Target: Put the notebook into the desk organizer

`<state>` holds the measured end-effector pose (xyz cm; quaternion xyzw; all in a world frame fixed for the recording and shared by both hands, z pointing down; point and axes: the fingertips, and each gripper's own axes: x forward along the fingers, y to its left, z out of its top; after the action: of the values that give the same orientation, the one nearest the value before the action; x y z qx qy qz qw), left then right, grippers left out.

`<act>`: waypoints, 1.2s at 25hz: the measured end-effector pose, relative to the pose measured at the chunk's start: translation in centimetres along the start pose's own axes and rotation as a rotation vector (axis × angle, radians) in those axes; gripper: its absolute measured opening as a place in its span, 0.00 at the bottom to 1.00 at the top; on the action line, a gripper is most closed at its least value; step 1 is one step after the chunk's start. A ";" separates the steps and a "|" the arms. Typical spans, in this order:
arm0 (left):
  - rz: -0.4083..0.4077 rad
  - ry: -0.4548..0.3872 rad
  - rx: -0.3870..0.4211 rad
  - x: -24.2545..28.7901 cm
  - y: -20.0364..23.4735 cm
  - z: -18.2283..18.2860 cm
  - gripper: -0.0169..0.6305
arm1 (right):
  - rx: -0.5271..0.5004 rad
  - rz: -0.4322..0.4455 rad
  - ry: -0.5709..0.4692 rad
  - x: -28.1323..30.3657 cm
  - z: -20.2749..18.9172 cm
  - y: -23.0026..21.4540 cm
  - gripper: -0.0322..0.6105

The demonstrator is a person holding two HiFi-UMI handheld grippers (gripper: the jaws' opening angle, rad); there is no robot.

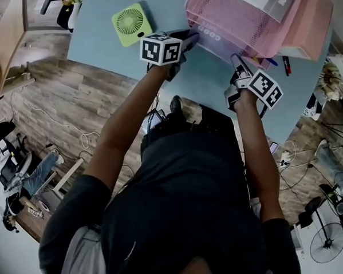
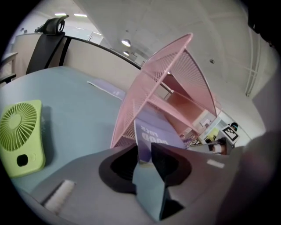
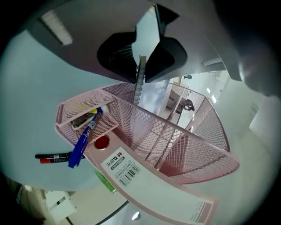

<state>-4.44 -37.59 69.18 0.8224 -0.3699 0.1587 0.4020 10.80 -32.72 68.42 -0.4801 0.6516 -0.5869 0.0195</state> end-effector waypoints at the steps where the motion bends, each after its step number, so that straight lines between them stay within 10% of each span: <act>1: -0.005 -0.005 -0.024 0.1 0.1 0.0 0.27 | 0.005 -0.003 -0.005 0.1 0.2 -0.1 0.15; 10: -0.018 -0.055 -0.011 0.1 0.0 0.6 0.29 | 0.074 0.019 -0.046 0.7 1.0 0.0 0.15; 14: -0.061 -0.069 -0.007 -0.8 -1.0 0.9 0.45 | 0.077 0.105 -0.082 0.0 1.5 0.5 0.17; 18: -0.050 -0.060 0.021 -2.4 -1.0 0.4 0.50 | -0.022 0.062 -0.134 -1.7 1.6 0.2 0.41; 23: -0.053 -0.102 0.028 -6.2 -1.5 0.6 0.50 | -0.080 0.009 -0.161 -4.7 1.2 0.0 0.42; 30: -0.138 -0.171 0.089 -13.5 -4.1 1.0 0.50 | -0.266 0.150 -0.150 -8.7 -0.8 6.0 0.35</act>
<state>-10.52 -30.24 58.77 0.8736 -0.3377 0.0763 0.3420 11.41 -27.39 59.24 -0.4710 0.7542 -0.4551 0.0479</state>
